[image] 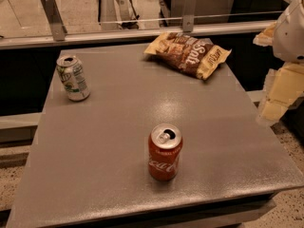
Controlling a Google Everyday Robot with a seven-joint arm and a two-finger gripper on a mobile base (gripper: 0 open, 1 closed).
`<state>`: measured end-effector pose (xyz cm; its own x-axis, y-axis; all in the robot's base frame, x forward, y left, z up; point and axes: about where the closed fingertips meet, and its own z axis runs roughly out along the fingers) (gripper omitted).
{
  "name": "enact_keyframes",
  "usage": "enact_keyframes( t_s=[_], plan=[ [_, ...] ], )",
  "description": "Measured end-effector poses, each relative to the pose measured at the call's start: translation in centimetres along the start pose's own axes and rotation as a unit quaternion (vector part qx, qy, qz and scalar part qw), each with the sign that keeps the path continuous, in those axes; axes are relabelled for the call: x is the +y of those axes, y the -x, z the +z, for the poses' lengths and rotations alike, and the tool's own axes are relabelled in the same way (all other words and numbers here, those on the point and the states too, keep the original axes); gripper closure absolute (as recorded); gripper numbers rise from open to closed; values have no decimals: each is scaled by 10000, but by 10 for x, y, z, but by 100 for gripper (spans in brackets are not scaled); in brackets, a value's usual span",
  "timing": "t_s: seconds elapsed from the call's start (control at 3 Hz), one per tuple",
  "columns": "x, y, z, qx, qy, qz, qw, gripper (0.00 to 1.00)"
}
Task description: Knock coke can over
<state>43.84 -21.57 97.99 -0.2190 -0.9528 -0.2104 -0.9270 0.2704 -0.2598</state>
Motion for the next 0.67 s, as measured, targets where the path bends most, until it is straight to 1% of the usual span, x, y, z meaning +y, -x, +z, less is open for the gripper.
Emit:
enact_keyframes(
  t_s=[0.33,0.67],
  plan=[
    [0,0,-1,-11,-11,-6,10000,0],
    [7,1,10,-358,93,68,9993,0]
  ],
)
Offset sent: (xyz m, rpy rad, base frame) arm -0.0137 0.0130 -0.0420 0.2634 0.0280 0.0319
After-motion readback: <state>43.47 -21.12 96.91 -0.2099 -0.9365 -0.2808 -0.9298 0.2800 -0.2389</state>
